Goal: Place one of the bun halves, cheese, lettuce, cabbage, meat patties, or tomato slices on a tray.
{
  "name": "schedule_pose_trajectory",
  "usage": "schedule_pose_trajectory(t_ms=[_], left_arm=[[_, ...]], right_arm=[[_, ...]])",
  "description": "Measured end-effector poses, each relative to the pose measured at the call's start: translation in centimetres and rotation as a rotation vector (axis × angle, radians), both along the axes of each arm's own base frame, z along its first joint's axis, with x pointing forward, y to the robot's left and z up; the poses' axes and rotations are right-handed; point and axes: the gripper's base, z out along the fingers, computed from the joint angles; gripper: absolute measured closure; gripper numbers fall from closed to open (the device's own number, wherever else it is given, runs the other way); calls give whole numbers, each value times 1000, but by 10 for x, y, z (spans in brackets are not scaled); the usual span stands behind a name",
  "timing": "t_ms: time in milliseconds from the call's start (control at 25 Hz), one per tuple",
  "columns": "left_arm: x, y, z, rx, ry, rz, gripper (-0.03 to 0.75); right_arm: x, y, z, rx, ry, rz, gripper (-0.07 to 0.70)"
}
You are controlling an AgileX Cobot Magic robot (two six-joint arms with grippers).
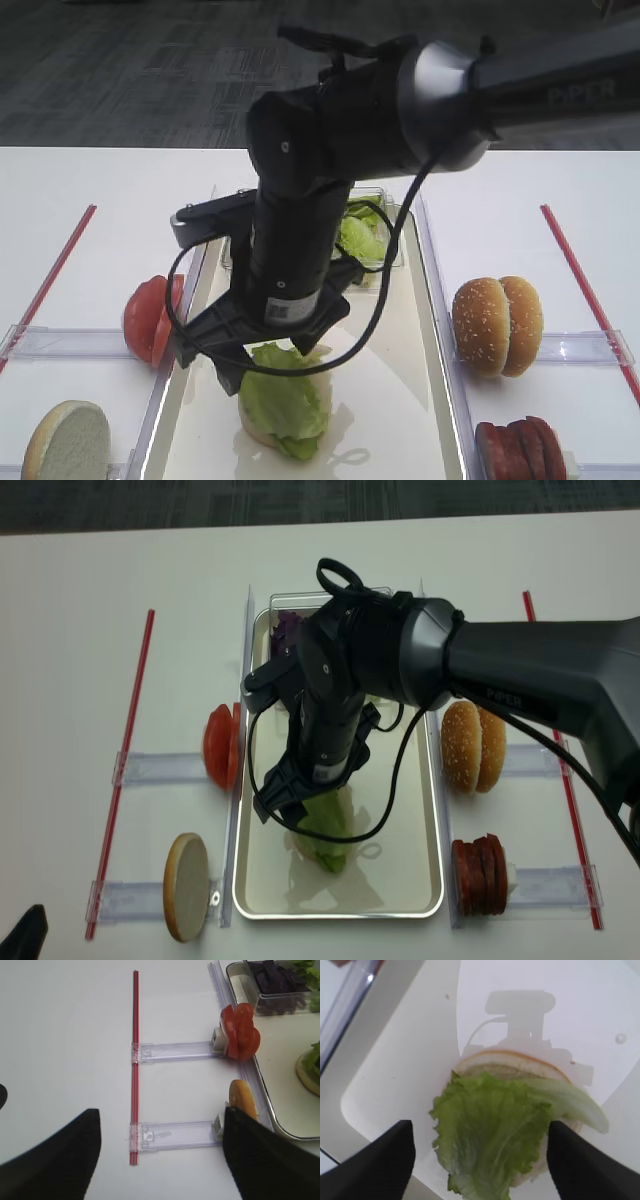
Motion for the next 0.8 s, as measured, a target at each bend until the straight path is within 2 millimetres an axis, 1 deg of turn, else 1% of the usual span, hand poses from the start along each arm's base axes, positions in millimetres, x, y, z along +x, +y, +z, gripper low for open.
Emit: schedule_pose_trajectory(t_ms=[200, 320, 640, 800], left_arm=[[0, 0, 0, 0, 0, 0, 228], [0, 0, 0, 0, 0, 0, 229], [0, 0, 0, 0, 0, 0, 230], [0, 0, 0, 0, 0, 0, 230]], right_arm=[[6, 7, 21, 26, -16, 6, 62], [8, 10, 29, 33, -22, 12, 59], [9, 12, 44, 24, -5, 16, 59], [16, 7, 51, 20, 12, -7, 59]])
